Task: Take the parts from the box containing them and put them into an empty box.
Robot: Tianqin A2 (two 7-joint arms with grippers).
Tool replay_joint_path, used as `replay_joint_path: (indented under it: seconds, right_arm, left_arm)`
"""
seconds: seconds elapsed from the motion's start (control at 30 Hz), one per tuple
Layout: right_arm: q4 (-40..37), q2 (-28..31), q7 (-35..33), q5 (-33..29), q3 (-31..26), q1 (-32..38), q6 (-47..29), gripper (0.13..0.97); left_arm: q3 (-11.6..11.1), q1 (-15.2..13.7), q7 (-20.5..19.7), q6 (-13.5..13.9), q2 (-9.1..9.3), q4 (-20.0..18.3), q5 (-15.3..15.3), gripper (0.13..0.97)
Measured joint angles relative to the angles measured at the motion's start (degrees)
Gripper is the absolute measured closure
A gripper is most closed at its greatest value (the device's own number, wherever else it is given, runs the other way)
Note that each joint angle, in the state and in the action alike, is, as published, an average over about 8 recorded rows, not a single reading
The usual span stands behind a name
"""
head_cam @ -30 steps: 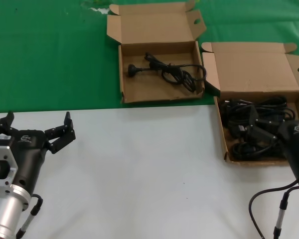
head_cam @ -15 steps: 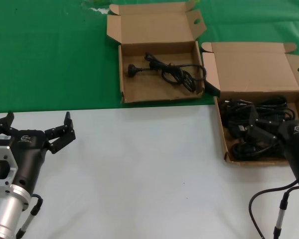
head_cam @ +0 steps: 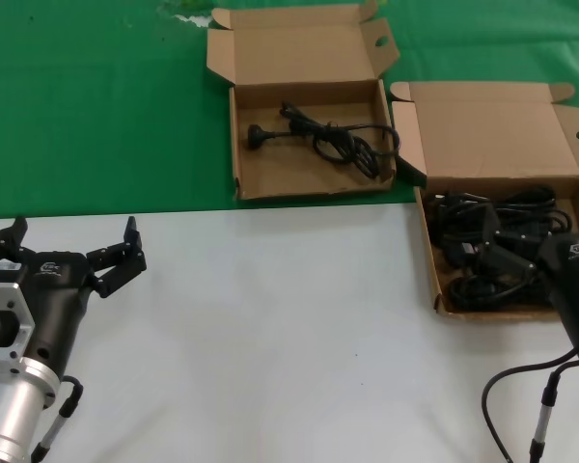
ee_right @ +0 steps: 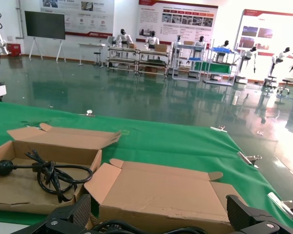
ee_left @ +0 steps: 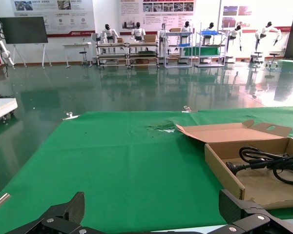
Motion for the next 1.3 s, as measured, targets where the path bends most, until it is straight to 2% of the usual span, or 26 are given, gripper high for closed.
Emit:
replay_joint_path:
  seconds: [1.3]
  right_arm:
    - [0.0, 0.0, 0.0, 0.0, 0.0, 0.0, 0.0, 0.129]
  left_arm:
    - [0.0, 0.0, 0.0, 0.0, 0.0, 0.0, 0.0, 0.132]
